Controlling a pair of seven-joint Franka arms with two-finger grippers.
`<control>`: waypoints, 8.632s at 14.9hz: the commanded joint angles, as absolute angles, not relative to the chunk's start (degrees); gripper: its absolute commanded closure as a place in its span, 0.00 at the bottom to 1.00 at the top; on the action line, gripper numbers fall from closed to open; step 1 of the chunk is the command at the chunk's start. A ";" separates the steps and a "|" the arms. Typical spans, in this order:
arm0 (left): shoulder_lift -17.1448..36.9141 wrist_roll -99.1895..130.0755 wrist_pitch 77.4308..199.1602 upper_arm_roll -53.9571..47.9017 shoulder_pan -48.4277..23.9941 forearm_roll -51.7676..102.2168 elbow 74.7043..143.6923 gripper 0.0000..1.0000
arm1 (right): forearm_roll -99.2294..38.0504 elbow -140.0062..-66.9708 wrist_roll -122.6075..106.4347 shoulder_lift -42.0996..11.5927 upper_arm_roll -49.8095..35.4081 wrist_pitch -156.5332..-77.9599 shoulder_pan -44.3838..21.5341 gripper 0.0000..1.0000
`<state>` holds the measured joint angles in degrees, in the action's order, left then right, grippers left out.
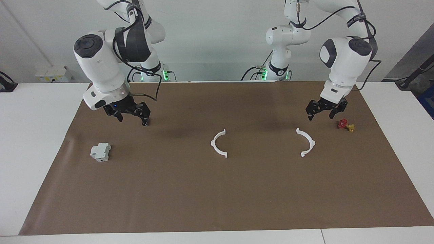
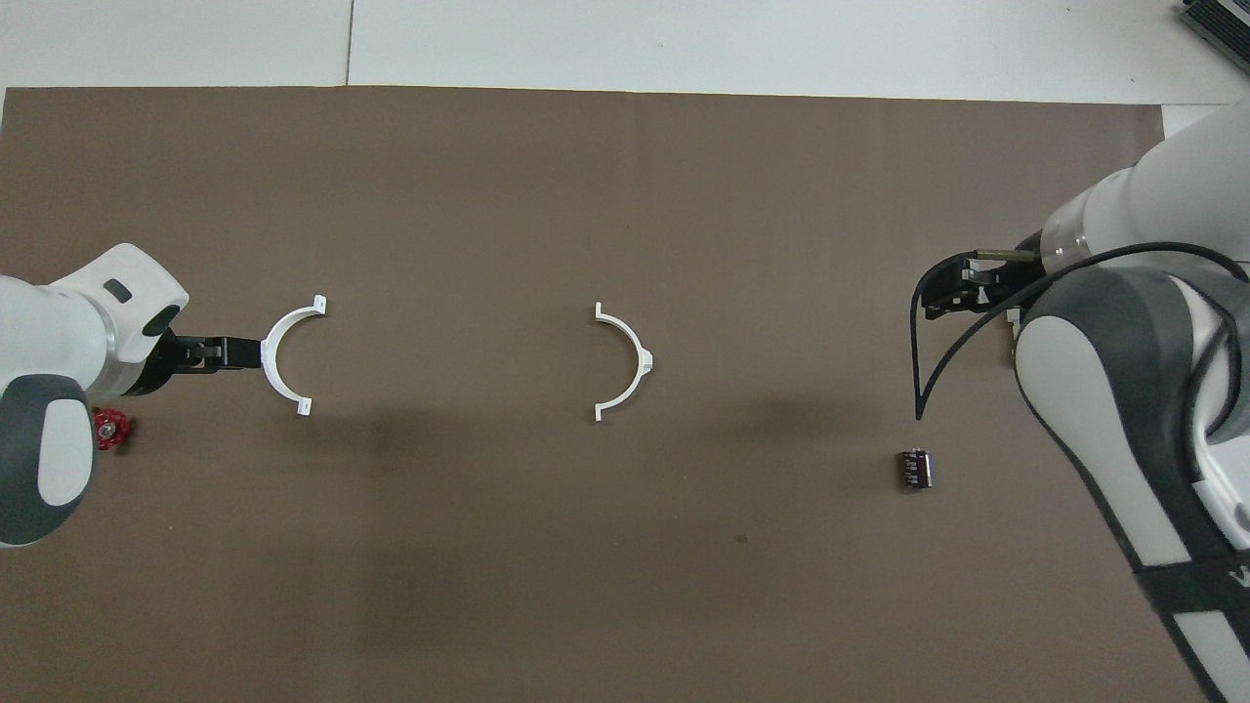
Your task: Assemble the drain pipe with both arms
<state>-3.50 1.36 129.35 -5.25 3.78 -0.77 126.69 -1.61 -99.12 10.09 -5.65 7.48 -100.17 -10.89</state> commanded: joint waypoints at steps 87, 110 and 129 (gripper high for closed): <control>19.34 66.27 138.16 -5.71 -31.73 -12.13 114.34 0.56 | 2.20 -93.60 -2.64 2.90 6.86 -85.17 -2.63 0.00; -8.88 -6.50 99.15 -5.19 4.31 -3.87 107.77 0.00 | 2.20 -93.60 -2.64 2.90 6.86 -85.17 -2.81 0.00; -8.00 -6.15 103.18 -5.71 4.92 5.28 105.64 0.00 | -1.14 -93.69 1.14 2.46 6.77 -89.74 -3.16 0.00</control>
<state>-8.28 -5.73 101.76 -5.39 4.56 4.43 105.64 -0.14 -92.05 0.06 1.36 6.46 -88.45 -2.87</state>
